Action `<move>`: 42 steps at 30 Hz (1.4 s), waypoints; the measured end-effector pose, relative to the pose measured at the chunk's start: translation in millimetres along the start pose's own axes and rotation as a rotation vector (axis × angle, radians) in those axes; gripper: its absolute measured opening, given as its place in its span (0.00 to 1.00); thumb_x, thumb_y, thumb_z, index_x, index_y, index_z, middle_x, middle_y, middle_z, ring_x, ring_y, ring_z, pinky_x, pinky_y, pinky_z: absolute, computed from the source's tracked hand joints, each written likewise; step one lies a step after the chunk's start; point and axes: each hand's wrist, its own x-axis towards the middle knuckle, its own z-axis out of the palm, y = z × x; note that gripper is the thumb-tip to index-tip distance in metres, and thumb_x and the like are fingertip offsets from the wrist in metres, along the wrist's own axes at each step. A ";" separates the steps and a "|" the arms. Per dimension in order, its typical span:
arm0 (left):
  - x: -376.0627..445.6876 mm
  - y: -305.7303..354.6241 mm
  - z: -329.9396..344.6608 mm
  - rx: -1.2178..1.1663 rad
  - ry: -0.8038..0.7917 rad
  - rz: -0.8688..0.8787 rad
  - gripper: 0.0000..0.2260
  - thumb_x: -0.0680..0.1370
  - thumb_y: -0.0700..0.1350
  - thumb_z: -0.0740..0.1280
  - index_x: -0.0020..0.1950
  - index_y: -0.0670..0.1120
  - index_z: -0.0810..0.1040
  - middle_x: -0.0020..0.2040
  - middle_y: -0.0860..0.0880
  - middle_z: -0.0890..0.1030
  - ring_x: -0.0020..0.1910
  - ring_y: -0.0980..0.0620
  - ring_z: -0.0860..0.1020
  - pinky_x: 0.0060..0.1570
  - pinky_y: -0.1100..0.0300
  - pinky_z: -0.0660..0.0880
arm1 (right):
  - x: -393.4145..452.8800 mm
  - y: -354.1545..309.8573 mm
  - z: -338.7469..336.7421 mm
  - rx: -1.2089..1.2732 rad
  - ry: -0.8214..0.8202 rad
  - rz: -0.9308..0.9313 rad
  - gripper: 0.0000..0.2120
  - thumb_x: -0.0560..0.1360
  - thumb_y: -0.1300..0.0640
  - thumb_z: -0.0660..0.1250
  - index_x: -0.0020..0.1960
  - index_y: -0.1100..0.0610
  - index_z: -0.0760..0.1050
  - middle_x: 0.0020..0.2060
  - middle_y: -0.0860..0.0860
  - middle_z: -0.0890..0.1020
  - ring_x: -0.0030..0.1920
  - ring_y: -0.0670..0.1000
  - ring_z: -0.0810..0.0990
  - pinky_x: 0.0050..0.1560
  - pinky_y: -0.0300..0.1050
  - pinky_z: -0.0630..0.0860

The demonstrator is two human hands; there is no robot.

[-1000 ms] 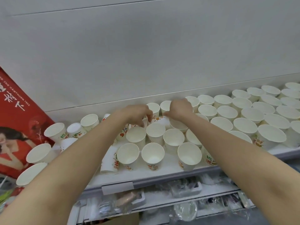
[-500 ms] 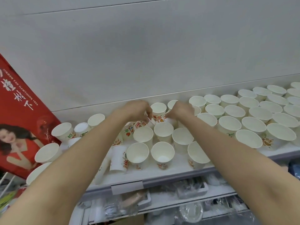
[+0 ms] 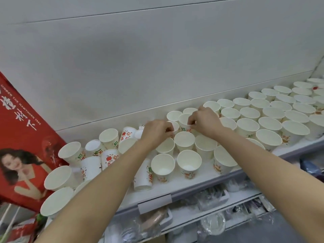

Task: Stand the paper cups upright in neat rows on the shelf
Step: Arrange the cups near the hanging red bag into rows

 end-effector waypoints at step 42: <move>-84.6 -108.0 -107.6 -1.363 0.302 -0.696 0.21 0.72 0.46 0.76 0.62 0.45 0.75 0.55 0.45 0.83 0.52 0.47 0.83 0.57 0.51 0.79 | 81.8 -146.2 51.7 0.334 -0.125 0.473 0.10 0.66 0.58 0.72 0.47 0.51 0.80 0.46 0.49 0.83 0.53 0.53 0.79 0.54 0.46 0.69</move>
